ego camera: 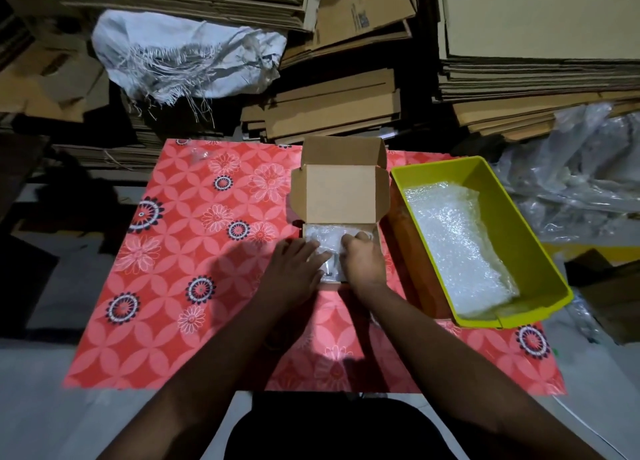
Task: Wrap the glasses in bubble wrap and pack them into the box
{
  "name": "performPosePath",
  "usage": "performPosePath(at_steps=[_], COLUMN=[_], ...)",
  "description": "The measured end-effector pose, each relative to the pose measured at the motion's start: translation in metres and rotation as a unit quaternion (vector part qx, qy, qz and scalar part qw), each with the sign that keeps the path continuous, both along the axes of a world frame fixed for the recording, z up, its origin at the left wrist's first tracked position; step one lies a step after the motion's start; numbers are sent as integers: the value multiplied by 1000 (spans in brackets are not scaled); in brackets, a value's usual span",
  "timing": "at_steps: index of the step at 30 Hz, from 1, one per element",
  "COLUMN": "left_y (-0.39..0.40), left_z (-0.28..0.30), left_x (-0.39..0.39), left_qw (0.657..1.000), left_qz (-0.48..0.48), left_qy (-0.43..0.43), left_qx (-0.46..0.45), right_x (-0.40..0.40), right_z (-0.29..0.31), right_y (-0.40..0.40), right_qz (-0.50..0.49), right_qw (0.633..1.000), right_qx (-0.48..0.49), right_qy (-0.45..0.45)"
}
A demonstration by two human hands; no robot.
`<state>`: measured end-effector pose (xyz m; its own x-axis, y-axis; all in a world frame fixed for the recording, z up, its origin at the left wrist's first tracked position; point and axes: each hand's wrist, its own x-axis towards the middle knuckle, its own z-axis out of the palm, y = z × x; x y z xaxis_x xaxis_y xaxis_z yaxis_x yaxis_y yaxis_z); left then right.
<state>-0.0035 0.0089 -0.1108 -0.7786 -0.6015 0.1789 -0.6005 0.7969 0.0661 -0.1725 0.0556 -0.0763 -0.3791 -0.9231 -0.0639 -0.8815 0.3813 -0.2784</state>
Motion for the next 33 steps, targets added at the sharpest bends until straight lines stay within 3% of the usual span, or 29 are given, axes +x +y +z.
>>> performPosePath(at_steps=[9, 14, 17, 21, 28, 33], left_y=[1, 4, 7, 7, 20, 30], left_z=[0, -1, 1, 2, 2, 1], left_x=[-2, -2, -4, -4, -6, -10], left_qw=[998, 999, 999, 997, 999, 998], left_qz=[30, 29, 33, 50, 33, 43], left_qy=[-38, 1, -12, -15, 16, -52], left_qx=[38, 29, 27, 51, 38, 21], right_x=[-12, -19, -22, -12, -18, -28], right_z=[4, 9, 10, 6, 2, -5], right_y=[-19, -28, -31, -30, -20, -12], right_qz=[-27, -123, -139, -68, 63, 118], right_qw=[999, 988, 986, 997, 997, 991], right_qx=[12, 13, 1, -6, -39, -43], right_qy=[-28, -95, -90, -19, 9, 46])
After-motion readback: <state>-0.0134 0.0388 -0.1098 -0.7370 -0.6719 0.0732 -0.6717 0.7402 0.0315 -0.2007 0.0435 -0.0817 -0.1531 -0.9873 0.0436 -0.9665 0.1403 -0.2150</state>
